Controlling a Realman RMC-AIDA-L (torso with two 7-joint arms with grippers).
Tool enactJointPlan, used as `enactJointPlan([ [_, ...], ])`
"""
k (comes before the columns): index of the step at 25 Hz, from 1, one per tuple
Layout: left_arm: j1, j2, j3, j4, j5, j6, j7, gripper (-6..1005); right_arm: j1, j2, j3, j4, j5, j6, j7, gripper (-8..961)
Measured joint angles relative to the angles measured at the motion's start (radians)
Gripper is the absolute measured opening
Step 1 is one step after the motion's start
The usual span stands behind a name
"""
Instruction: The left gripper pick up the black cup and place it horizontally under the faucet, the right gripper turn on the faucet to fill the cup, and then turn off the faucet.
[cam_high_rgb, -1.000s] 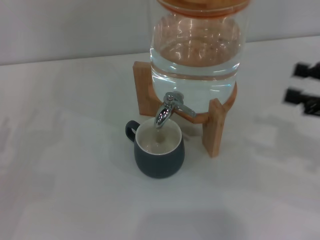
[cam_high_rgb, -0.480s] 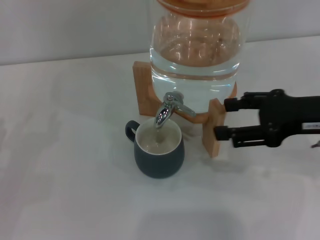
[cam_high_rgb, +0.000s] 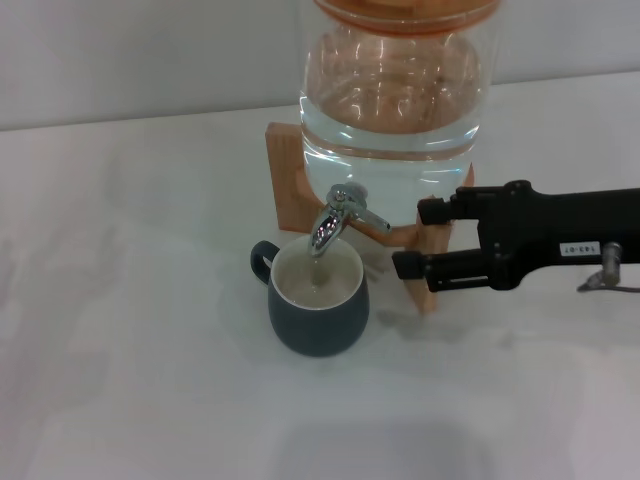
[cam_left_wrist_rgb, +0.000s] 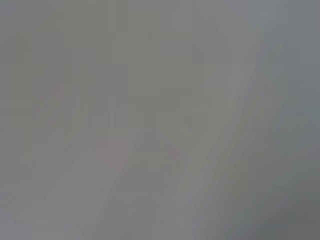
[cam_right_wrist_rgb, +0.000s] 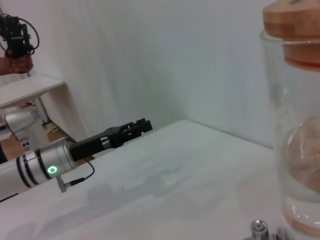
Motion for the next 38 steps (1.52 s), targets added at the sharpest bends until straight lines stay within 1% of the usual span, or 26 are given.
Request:
enactJointPlan([
  [9, 0.004, -0.003, 0.000, 0.006, 0.001, 0.000, 0.002, 558, 0.025, -0.001, -0.033, 0.012, -0.017, -0.030, 0.017, 796],
  [17, 0.005, -0.002, 0.000, 0.007, 0.003, -0.001, 0.004, 558, 0.078, -0.003, -0.084, 0.038, -0.032, -0.057, 0.036, 796],
  [31, -0.002, -0.002, 0.000, 0.007, 0.005, -0.016, 0.010, 557, 0.091, -0.003, -0.123, 0.023, -0.030, -0.037, 0.037, 795],
  [38, -0.001, -0.003, 0.000, 0.008, 0.006, -0.017, 0.010, 557, 0.088, -0.004, -0.115, 0.014, -0.011, -0.023, 0.036, 795],
])
